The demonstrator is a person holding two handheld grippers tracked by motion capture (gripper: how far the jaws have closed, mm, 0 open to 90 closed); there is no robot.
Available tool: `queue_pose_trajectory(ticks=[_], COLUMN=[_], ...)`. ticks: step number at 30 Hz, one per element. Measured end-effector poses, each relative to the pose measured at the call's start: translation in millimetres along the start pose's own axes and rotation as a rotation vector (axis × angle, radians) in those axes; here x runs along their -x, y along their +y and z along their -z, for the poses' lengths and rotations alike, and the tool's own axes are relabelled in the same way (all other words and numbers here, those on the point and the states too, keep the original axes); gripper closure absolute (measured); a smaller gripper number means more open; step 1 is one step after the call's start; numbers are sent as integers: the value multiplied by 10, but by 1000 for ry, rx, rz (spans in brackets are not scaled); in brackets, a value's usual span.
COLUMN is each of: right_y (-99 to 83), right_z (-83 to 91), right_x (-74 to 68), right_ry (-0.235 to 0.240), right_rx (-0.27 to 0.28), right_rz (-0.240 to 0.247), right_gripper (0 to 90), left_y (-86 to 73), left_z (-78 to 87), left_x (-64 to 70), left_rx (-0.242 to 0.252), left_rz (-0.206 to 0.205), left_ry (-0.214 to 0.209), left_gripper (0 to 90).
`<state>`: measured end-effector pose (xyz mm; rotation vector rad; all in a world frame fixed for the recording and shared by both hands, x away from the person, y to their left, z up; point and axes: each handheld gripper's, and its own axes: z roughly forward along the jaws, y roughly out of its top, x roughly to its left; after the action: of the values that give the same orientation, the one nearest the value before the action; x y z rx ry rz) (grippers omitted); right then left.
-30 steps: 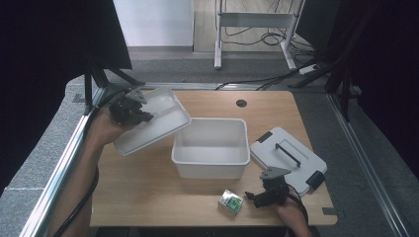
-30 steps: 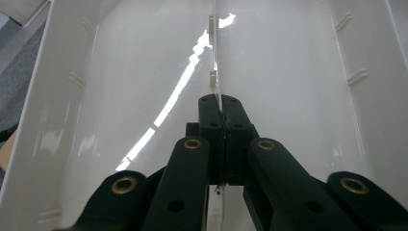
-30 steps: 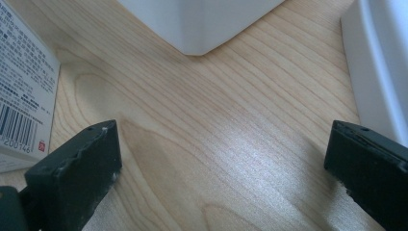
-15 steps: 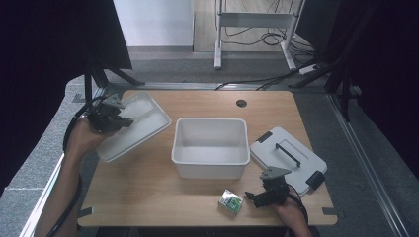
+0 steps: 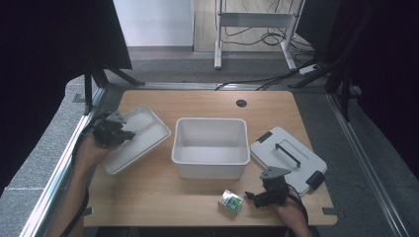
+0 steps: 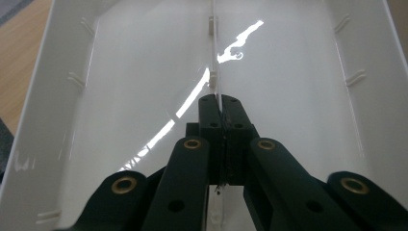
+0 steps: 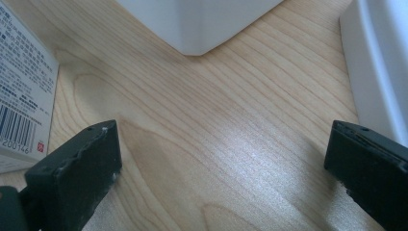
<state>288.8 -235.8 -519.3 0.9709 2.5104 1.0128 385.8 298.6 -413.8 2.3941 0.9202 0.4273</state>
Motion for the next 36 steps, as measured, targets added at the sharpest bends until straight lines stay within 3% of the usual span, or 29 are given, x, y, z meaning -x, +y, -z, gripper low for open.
queue_pose_trajectory(ticks=[13,20,31,32,33,35,36], right_y=[0,0,0,0,0,-1,-1], right_z=[-2,-2,-2,-2,-2,-2,-2], right_x=[0,0,1,1,1,1,1], right_ry=[0,0,0,-1,0,0,0], right_rx=[1,1,2,2,2,2,2], right_rz=[-1,-1,0,-1,-1,0,0], right_gripper=[0,0,0,0,0,0,0], left_y=[-286,-403,-500,-495,-489,-468,-454], left_z=[-344,-508,-610,-594,-579,-540,-516], left_x=[73,96,116,115,117,127,149], left_rx=[-2,-27,-33,-15,-9,5,20], left_rz=[38,46,57,63,63,64,64], left_ry=[13,31,17,11,14,21,31], left_gripper=[888,888,868,833,736,685,610])
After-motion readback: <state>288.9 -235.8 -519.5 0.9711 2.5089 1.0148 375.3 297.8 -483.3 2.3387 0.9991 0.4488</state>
